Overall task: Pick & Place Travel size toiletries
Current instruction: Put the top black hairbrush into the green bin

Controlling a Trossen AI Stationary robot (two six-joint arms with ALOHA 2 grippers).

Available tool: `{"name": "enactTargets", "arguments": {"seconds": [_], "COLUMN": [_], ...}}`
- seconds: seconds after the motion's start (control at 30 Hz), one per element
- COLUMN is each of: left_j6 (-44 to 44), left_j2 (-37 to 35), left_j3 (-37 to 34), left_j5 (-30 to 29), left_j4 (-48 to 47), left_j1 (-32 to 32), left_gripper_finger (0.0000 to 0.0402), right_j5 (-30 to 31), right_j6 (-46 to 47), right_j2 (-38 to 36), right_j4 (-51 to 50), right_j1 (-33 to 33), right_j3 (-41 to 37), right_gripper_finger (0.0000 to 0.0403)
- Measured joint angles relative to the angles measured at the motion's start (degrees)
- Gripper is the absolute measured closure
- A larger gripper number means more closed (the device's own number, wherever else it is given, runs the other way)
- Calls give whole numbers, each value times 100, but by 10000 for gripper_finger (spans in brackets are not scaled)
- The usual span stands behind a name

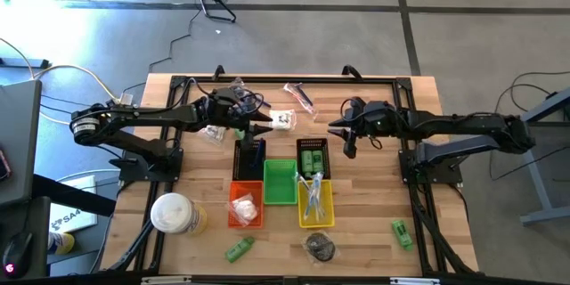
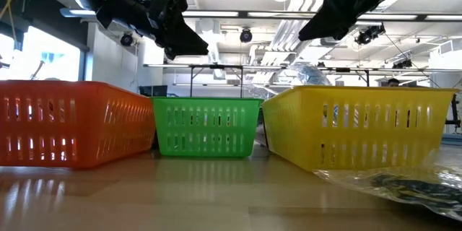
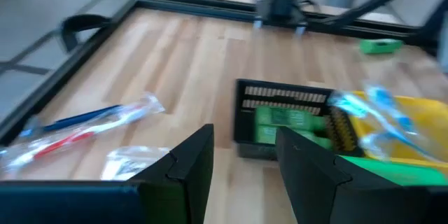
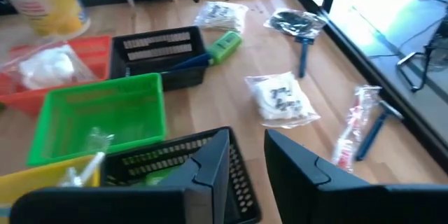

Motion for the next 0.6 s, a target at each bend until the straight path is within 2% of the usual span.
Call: {"name": "enactTargets", "arguments": {"seconds": [0.17, 0.4, 0.53, 0.6], "left_j6": [3, -24, -104, -213], "left_j2": [0, 0, 62, 116], "left_j3": [0, 0, 2, 1], "left_j5": [-897, -2511, -3194, -3295], "left_j4": [5, 80, 47, -6], "left_j1": [2, 4, 31, 128], "left_gripper_finger": [250, 250, 250, 250], "right_j5": [-2, -2, -2, -4], "right_j6": [-241, -555, -569, -568], "right_j2": [0, 2, 2, 2], "right_j4": [15, 20, 22, 20], "right_j1": [-258, -640, -861, -949], "right_j3": [0, 0, 0, 0], "right_gripper_finger": [319, 319, 319, 319]}}
